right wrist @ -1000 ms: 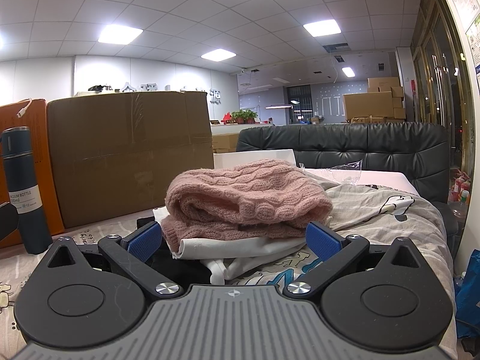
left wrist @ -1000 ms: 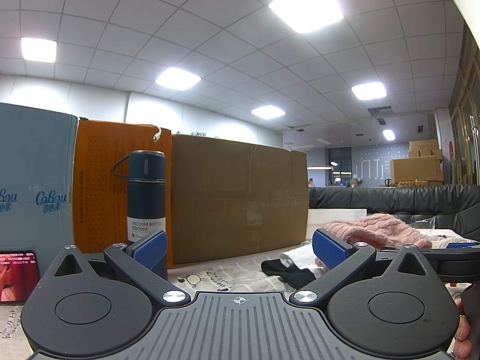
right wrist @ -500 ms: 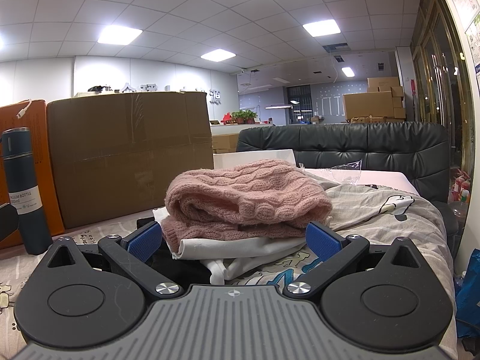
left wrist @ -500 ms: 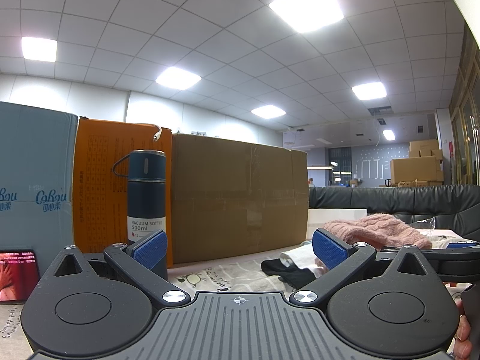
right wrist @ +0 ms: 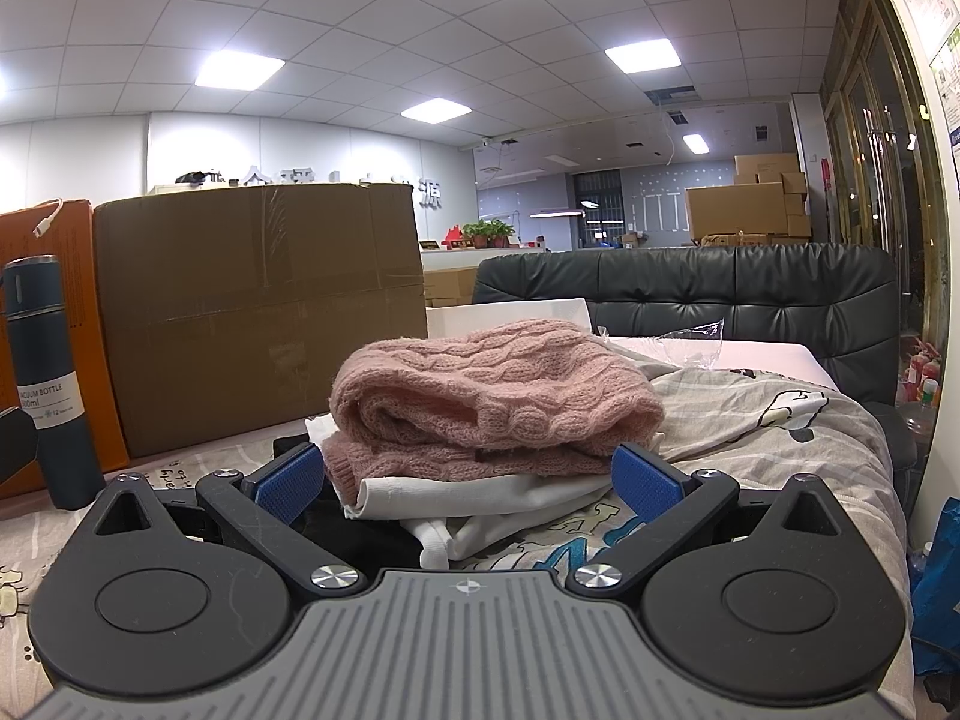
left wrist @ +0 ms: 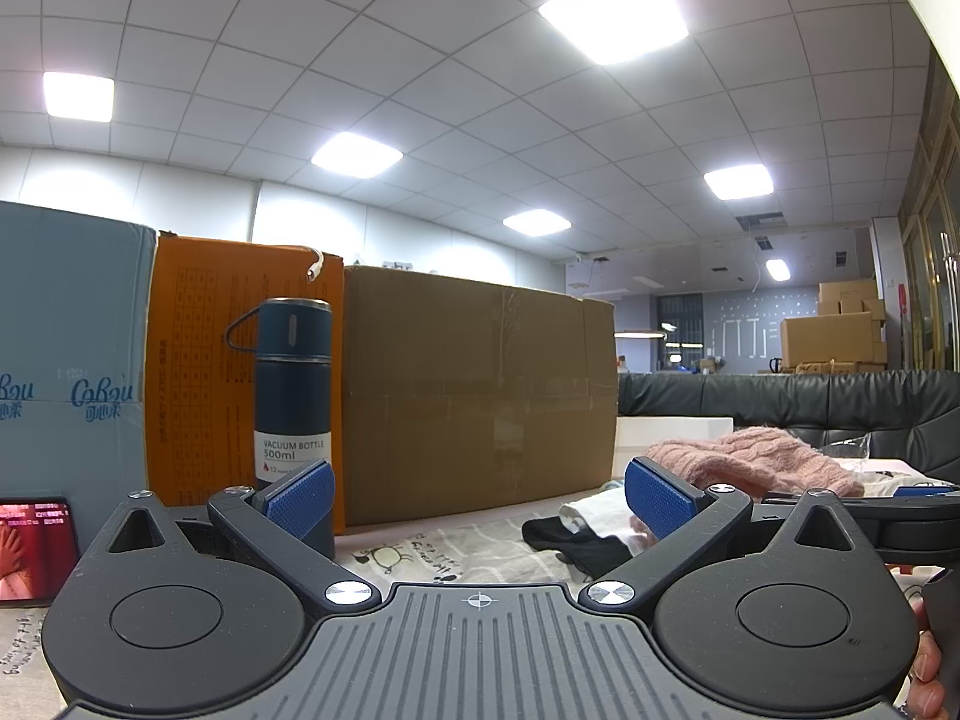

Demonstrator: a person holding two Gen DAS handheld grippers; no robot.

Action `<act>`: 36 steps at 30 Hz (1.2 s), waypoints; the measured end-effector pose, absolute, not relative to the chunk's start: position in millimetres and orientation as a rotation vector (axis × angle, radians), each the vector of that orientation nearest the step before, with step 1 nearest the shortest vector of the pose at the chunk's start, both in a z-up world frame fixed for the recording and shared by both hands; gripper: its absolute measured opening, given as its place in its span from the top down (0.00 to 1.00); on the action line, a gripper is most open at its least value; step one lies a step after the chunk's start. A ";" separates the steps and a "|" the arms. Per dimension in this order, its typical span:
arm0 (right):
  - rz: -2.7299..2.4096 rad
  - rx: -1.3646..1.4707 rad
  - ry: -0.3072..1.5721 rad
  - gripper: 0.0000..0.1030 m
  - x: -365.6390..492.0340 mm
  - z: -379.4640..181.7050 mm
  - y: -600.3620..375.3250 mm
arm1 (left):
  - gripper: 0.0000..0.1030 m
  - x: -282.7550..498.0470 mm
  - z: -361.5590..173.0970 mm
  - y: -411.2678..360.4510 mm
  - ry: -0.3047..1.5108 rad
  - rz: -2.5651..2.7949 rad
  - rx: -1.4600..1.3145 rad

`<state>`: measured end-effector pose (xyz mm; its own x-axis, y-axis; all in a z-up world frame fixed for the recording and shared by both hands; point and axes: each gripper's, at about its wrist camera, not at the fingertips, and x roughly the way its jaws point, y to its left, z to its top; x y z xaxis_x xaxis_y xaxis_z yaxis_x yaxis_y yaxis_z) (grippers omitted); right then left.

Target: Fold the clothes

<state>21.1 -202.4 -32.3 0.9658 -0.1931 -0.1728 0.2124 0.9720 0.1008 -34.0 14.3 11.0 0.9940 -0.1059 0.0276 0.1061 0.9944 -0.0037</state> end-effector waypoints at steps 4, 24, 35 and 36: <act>-0.205 0.119 0.163 0.00 21.3 -32.3 -202.4 | 0.00 -33.8 10.7 14.3 -0.027 -0.107 -0.006; -0.206 0.119 0.163 0.00 20.6 -32.1 -202.3 | 0.00 -33.5 10.6 14.9 -0.026 -0.107 -0.010; -0.207 0.119 0.163 0.00 20.6 -32.0 -202.3 | 0.00 -33.9 10.6 15.7 -0.030 -0.104 -0.013; -0.207 0.119 0.163 0.00 20.6 -32.1 -202.3 | 0.00 -34.1 10.6 15.4 -0.031 -0.104 -0.011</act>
